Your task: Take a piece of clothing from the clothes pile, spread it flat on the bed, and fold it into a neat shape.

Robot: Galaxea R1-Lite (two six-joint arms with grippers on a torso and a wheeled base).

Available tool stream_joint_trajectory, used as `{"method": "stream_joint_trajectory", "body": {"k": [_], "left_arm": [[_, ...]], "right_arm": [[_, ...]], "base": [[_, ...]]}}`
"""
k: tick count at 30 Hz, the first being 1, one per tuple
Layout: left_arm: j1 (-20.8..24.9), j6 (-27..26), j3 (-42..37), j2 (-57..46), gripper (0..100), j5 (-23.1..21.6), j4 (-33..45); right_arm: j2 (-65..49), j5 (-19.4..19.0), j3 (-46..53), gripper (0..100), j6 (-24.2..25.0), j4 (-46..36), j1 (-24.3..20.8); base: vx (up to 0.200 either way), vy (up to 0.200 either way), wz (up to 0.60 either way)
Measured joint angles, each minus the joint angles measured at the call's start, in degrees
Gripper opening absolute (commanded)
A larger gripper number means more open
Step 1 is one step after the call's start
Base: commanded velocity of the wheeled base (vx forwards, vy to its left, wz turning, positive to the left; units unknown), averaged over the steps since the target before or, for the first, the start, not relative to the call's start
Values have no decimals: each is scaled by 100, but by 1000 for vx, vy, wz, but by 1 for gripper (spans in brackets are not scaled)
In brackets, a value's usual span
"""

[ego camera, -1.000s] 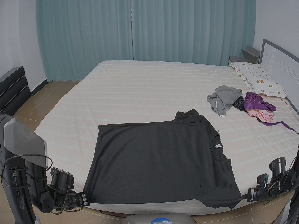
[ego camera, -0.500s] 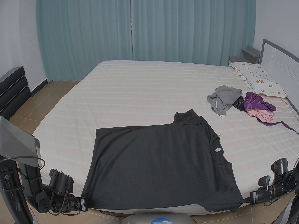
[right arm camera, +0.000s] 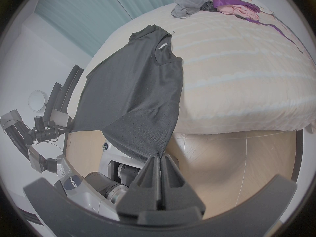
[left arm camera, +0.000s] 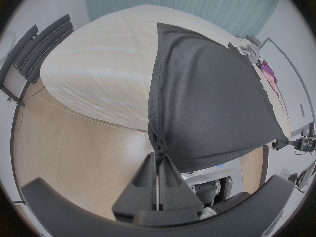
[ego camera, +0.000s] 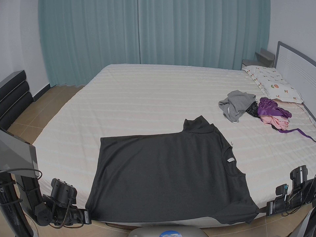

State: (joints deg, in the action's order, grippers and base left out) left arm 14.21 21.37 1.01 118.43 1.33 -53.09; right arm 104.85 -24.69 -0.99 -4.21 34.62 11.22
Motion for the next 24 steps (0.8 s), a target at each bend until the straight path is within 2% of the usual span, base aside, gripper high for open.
{"method": "stream_joint_trajectory", "body": {"k": [4, 7, 16, 20, 24], "left_arm": [[-27, 104, 66, -176, 0, 99, -101], [-35, 413, 177, -346, 0, 121, -116], [-66, 1211, 786, -591, 0, 138, -127], [-135, 1367, 933, -634, 0, 146, -107], [-247, 1367, 957, -700, 0, 162, -45]], "right_arm": [[-85, -40, -68, 0, 33, 27, 0], [-130, -49, -207, 0, 145, 29, -22], [-232, -41, -998, 0, 1356, 62, -232], [-271, -41, -1220, 0, 1638, 73, -406], [-256, -46, -1320, 0, 1676, 71, -522]], "base": [[0, 0, 0], [0, 0, 0], [0, 0, 0], [0, 0, 0], [0, 0, 0]]}}
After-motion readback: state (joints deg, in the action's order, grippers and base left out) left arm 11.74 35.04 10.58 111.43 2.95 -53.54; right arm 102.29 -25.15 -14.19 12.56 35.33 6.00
